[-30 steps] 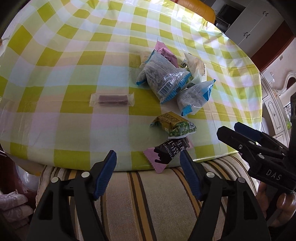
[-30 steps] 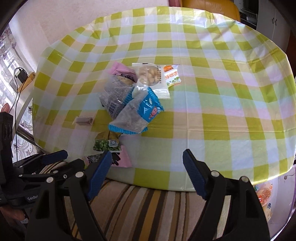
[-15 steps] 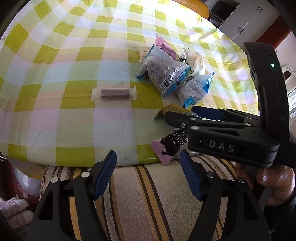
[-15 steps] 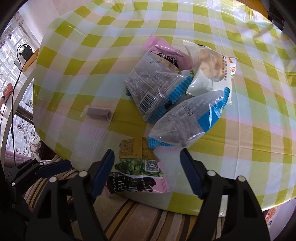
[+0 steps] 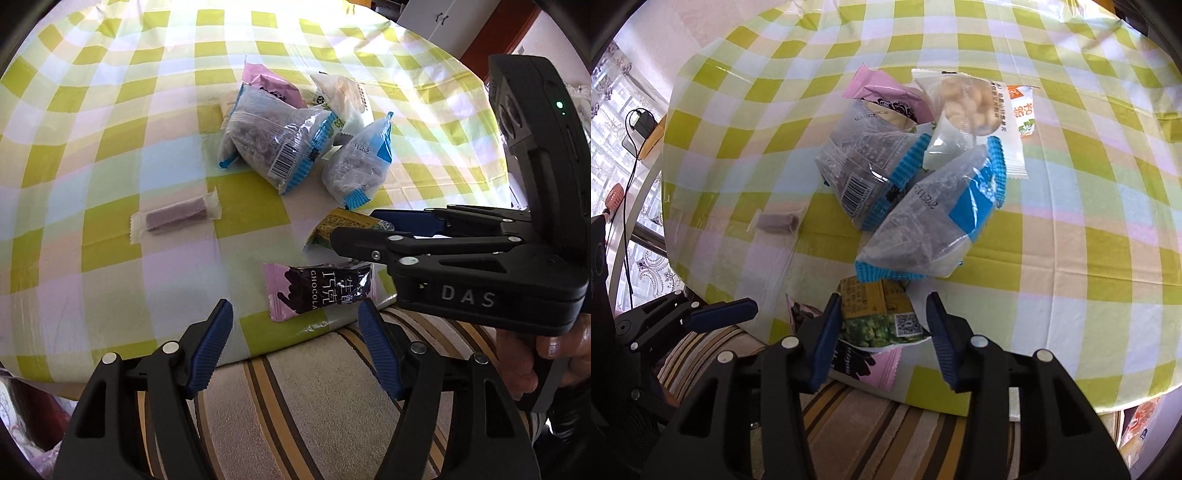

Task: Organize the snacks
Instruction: 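Grasp the pink chocolate bar with the left tool while the right tool grasps the green pea snack bag, then carry both snacks over the white box and open both tools to drop them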

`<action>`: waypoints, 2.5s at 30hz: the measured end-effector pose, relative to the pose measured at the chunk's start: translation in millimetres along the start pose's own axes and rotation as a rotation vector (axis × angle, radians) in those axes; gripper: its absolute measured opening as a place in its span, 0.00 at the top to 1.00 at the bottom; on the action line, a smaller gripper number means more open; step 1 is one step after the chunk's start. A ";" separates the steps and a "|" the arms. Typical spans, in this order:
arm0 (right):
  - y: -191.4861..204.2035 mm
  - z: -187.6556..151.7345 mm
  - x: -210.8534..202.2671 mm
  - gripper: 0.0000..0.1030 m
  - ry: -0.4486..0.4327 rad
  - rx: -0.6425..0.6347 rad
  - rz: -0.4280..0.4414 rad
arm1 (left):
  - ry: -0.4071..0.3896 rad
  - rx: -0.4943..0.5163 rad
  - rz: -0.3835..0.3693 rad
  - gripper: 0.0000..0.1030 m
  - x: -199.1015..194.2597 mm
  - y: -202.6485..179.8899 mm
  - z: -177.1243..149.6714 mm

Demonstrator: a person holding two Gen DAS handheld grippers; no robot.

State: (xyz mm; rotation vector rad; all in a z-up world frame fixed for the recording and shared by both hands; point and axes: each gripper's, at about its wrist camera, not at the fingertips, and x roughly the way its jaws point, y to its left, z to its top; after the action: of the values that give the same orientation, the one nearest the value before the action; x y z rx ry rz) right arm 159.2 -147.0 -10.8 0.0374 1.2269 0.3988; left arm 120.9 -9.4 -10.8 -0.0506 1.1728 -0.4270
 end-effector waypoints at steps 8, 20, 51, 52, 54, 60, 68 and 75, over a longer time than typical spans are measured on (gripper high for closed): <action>-23.4 -18.4 -18.3 0.55 -0.012 0.042 0.001 | 0.008 -0.060 -0.083 0.38 -0.4 3.3 1.7; -54.0 -40.0 -49.1 0.55 -0.066 0.085 -0.048 | 0.042 -0.266 -0.126 0.51 26.3 7.9 19.1; -145.7 -83.6 -120.2 0.55 -0.221 0.264 -0.237 | -0.209 -0.139 0.145 0.81 -37.5 -77.2 31.0; -151.3 -85.9 -123.2 0.55 -0.226 0.275 -0.246 | -0.219 -0.122 0.133 0.81 -41.3 -85.2 32.0; -161.7 -90.7 -129.1 0.55 -0.233 0.296 -0.263 | -0.231 -0.083 0.100 0.81 -46.1 -103.9 34.3; -191.8 -109.4 -143.2 0.55 -0.245 0.356 -0.319 | -0.194 0.041 -0.032 0.81 -32.1 -166.6 40.2; -236.6 -145.4 -151.5 0.55 -0.231 0.456 -0.394 | -0.083 0.229 -0.174 0.81 14.4 -260.5 36.2; -275.7 -178.8 -155.4 0.55 -0.207 0.546 -0.462 | 0.033 0.312 -0.234 0.81 60.9 -315.2 30.0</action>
State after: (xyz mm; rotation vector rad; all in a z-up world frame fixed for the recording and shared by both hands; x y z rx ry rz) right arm 28.0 -485.8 2.0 0.2512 1.0685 -0.3416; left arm 73.1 -325.9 28.7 0.0910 1.1251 -0.8164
